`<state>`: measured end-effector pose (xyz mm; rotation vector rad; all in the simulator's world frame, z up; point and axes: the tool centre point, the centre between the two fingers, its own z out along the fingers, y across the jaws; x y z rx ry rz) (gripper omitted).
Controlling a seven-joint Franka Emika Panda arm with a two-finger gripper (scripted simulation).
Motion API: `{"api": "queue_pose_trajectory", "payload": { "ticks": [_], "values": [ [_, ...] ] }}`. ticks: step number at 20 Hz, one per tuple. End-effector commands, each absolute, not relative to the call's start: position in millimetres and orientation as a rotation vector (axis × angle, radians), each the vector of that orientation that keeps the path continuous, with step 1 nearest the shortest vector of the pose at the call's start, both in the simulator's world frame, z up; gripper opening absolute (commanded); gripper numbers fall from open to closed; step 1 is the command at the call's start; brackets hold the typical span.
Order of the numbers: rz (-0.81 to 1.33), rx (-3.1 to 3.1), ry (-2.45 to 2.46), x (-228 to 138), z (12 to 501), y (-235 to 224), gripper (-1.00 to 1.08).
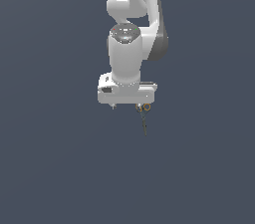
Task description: Pick up the object and move it to a goal position.
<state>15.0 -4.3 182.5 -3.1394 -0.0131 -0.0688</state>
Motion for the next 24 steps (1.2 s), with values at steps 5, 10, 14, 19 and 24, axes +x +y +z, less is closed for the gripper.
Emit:
{"api": "queue_pose_trajectory", "payload": {
  "ticks": [5,10,14,19,24],
  "values": [
    [-0.069,-3.144,-0.027,15.6,180.6,-3.8,1.0],
    [-0.072,-3.158,-0.068,17.5,177.4,-3.8,1.0],
    [-0.072,-3.159,-0.073,17.9,178.1,-4.4,1.0],
    [-0.068,-3.156,-0.047,15.5,169.4,1.6,1.0],
    [-0.056,-3.151,0.014,9.1,148.6,15.8,1.0]
  ]
}}
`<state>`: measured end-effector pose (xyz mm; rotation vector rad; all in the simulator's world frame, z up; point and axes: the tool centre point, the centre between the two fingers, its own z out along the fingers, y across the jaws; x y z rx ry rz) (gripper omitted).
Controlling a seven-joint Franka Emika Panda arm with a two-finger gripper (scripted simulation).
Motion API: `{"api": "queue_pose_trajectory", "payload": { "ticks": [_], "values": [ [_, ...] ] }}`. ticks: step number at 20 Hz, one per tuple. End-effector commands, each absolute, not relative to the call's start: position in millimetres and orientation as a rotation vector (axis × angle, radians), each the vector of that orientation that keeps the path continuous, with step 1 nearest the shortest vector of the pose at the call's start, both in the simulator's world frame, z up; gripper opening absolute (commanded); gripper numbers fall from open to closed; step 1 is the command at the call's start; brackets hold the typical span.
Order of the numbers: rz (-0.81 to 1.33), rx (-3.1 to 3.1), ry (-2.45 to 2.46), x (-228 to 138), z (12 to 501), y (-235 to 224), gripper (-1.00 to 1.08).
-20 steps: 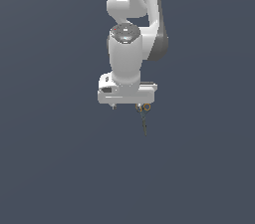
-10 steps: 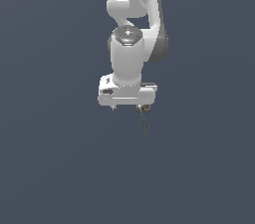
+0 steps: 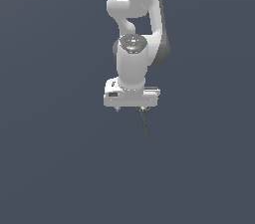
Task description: Pick up the object and move it to a goal position.
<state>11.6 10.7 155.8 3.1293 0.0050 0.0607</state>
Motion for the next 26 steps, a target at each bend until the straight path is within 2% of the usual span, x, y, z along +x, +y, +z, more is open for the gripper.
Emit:
{"api": "queue_pose_trajectory", "payload": {
  "ticks": [1,13,26],
  "values": [
    [0.053,3.133,-0.03,7.2,143.0,19.5,1.0],
    [0.009,3.132,-0.253,-25.8,72.2,65.1,1.0],
    [-0.001,3.128,-0.295,-34.2,53.6,73.2,1.0]
  ]
}}
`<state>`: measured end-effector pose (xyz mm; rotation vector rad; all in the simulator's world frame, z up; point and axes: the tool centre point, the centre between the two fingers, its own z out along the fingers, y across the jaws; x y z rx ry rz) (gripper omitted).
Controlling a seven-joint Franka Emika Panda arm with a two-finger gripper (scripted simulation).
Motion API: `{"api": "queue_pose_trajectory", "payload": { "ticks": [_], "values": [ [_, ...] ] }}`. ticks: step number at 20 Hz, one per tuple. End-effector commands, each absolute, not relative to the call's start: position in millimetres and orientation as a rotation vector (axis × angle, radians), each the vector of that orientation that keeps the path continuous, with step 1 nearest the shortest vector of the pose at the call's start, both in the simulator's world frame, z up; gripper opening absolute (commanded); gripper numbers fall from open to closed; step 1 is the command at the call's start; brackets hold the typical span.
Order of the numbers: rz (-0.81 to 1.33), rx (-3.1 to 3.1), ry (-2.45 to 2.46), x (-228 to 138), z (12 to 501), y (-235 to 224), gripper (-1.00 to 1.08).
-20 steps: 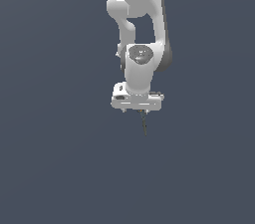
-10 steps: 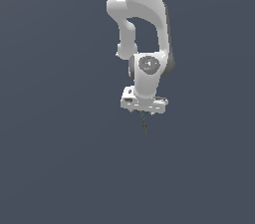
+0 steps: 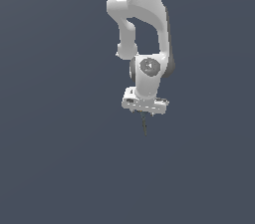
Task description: Pick up the object and move it to a goal position.
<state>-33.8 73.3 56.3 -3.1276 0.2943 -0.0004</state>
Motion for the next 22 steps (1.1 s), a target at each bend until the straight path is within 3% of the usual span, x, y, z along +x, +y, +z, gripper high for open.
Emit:
{"api": "queue_pose_trajectory", "payload": {
  "ticks": [1,14,15,22],
  "values": [
    [0.001,-3.128,0.295,-34.3,50.5,73.3,1.0],
    [0.0,-3.127,0.301,-34.7,7.9,73.5,1.0],
    [0.0,-3.127,0.301,-34.7,7.9,73.5,-1.0],
    [0.0,-3.127,0.301,-34.7,7.9,73.5,-1.0]
  ]
}}
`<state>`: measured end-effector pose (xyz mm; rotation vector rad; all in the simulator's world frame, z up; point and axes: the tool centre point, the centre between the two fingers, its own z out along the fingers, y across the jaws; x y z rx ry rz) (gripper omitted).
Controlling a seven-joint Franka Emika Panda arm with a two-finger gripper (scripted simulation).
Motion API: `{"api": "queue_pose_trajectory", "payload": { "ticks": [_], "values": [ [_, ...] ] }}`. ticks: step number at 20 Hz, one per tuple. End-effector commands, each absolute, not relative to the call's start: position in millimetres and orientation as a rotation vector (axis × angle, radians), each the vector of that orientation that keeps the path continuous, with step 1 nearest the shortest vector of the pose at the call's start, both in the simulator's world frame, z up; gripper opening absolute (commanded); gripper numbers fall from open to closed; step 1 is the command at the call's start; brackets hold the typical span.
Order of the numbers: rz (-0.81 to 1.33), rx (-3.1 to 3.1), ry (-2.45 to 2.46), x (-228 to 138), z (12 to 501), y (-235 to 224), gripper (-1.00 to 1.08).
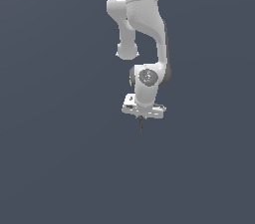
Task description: Pick up the object and move it to a goal position.
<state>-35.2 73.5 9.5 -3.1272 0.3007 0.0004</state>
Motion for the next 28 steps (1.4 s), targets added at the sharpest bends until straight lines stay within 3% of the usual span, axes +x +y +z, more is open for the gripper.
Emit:
{"api": "queue_pose_trajectory", "payload": {
  "ticks": [1,14,28],
  "values": [
    [0.0,-3.127,0.301,-34.7,7.9,73.5,-1.0],
    [0.001,-3.127,0.3,-30.4,43.9,49.1,-1.0],
    [0.001,-3.126,0.3,-10.4,172.3,-42.0,-1.0]
  ]
}}
